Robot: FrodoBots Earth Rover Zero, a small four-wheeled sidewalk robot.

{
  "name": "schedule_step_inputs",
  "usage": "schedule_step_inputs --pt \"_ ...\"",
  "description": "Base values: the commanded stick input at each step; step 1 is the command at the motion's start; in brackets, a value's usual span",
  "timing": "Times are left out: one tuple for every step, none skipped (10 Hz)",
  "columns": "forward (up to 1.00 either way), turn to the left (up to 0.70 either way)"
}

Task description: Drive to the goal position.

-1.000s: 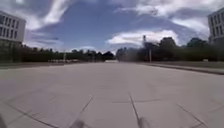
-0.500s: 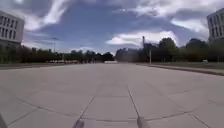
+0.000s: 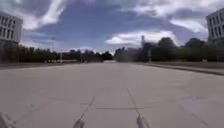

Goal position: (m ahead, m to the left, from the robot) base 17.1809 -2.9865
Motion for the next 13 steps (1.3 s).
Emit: schedule_step_inputs --pt "1.00 0.00" --pt "1.00 0.00" --pt "1.00 0.00" --pt "1.00 0.00" --pt "1.00 0.00" --pt "1.00 0.00" --pt "1.00 0.00" --pt "1.00 0.00" --pt "1.00 0.00" --pt "1.00 0.00" --pt "1.00 0.00" --pt "1.00 0.00" --pt "1.00 0.00"
